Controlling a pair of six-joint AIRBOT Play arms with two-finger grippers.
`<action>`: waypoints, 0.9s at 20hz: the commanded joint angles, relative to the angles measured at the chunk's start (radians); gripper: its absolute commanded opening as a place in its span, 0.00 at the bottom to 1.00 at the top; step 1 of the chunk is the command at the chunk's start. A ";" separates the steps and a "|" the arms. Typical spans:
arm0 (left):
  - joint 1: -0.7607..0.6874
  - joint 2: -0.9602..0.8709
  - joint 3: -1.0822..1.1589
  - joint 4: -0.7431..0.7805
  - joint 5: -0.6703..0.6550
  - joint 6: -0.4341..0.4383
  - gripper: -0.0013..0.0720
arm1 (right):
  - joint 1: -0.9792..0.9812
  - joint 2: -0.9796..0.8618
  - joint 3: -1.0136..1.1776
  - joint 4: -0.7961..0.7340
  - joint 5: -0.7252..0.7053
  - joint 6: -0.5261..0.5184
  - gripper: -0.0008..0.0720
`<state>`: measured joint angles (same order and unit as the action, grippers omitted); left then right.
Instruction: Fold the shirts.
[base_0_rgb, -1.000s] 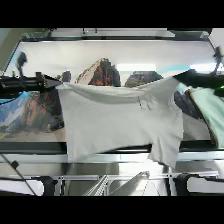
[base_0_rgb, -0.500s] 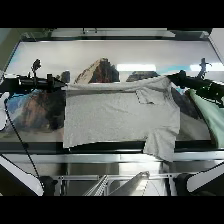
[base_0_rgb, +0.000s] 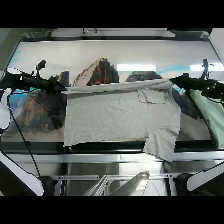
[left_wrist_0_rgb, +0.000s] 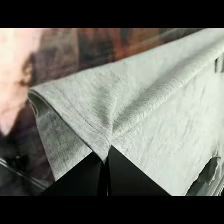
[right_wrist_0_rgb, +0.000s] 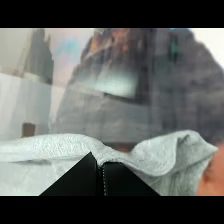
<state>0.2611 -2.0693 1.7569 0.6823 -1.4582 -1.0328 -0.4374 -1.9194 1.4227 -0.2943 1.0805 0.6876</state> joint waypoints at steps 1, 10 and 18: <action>-0.025 -0.001 -0.030 0.069 0.017 -0.009 0.03 | -0.003 -0.001 0.002 -0.092 0.028 0.024 0.03; -0.038 -0.001 -0.100 0.112 0.080 -0.015 0.03 | -0.002 -0.001 0.002 -0.235 0.039 0.073 0.03; -0.039 -0.001 0.029 0.111 -0.103 -0.040 0.04 | -0.003 0.016 0.002 -0.238 0.043 0.082 0.51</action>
<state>0.2234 -2.0705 1.7241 0.7963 -1.4460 -1.0542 -0.4400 -1.9148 1.4239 -0.5274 1.1179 0.7593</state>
